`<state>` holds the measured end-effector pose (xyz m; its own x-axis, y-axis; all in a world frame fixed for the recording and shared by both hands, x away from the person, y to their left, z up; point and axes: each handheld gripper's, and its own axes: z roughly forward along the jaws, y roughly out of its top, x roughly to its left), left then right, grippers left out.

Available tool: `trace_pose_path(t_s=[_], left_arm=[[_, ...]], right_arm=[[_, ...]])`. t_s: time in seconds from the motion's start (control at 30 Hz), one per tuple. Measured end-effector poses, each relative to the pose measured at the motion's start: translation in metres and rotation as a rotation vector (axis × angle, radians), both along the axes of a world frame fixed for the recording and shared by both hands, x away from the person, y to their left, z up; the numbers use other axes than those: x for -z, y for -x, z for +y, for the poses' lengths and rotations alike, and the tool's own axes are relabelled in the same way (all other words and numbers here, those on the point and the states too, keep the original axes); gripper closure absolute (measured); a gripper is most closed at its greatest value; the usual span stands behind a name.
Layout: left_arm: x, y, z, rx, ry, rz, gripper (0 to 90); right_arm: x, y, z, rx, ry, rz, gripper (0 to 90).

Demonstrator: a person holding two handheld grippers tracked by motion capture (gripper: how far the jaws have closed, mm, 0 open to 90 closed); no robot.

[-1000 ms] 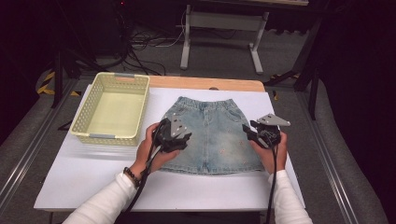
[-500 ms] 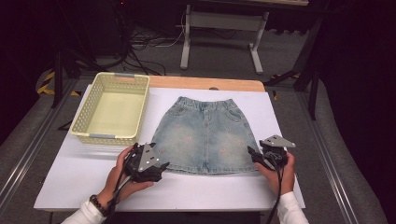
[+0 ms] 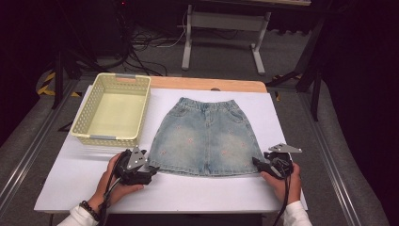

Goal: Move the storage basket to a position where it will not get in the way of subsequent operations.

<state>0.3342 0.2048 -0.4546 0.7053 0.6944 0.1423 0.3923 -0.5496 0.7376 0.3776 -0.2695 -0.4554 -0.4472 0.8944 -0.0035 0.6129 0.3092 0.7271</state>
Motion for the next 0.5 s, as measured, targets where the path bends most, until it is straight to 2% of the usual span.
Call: trace_pose_path(t_s=[0.13,0.2,0.3,0.37,0.5], left_arm=[[0.0051,-0.0052,-0.0013,0.005,0.025,0.066,34.7],[0.0068,-0.0069,-0.0006,0.015,0.043,0.082,38.0],[0.0069,-0.0094,0.0009,0.026,0.070,0.110,45.5],[0.0068,-0.0099,0.0013,0.034,0.075,0.118,51.0],[0.0054,-0.0102,0.0001,0.052,0.078,0.128,68.0]], right_arm=[[-0.0021,0.0033,0.0014,-0.055,-0.014,0.017,68.4],[-0.0026,0.0038,0.0007,-0.067,-0.034,0.032,75.9],[-0.0033,0.0038,-0.0003,-0.073,-0.042,0.042,80.5],[-0.0043,0.0048,0.0006,-0.072,-0.027,0.039,81.6],[-0.0093,0.0085,0.0019,-0.066,-0.010,0.012,82.5]])
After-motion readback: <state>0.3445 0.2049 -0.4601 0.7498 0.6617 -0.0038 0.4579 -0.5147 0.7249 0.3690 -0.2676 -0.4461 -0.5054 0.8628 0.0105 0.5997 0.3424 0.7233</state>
